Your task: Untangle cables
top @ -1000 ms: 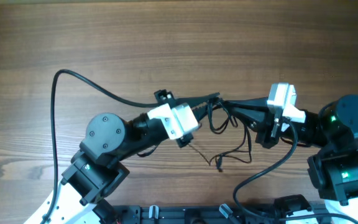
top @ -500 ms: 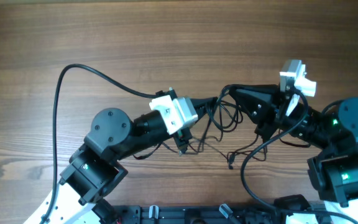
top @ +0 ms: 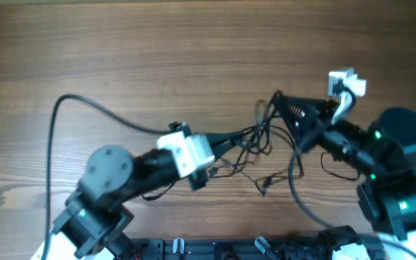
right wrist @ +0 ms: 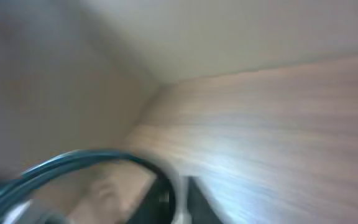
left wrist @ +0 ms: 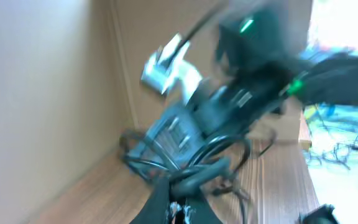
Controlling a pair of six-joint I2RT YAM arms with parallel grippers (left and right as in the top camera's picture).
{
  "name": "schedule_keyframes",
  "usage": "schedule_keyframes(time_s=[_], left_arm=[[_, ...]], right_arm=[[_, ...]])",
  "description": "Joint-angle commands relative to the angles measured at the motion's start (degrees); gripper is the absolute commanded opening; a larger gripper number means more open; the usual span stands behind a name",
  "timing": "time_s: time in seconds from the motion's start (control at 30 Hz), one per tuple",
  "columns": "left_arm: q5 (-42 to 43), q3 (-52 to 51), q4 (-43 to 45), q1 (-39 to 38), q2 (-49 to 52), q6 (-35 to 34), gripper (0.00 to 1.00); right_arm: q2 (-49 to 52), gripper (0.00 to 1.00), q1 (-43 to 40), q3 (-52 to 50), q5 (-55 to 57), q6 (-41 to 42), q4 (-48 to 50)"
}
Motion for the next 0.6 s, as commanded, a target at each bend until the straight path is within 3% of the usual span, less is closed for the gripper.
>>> schedule_keyframes(time_s=[0.0,0.23,0.37,0.47,0.57], left_arm=[[6.3,2.9,3.3,-0.4,-6.6,-0.5,0.04],[3.5,2.9,5.2,-0.3,-6.6,-0.3,0.04],[-0.5,2.9,4.5,-0.3,-6.6,-0.3,0.04],[-0.8,2.9,3.3,-0.1,-6.5,1.4,0.04],[-0.9,2.9,3.3,0.6,-6.5,1.4,0.04]], right_arm=[[5.5,0.36,-1.9,-1.8,15.4,0.7,-1.2],[8.5,0.75,-1.9,-1.8,15.4,0.6,-3.4],[8.3,0.83,-1.9,-1.8,14.0,-0.2,-4.1],[5.1,0.84,-1.9,-1.7,11.4,-9.9,-2.3],[-3.2,1.00,-1.9,-1.7,-1.0,-26.9,2.9]])
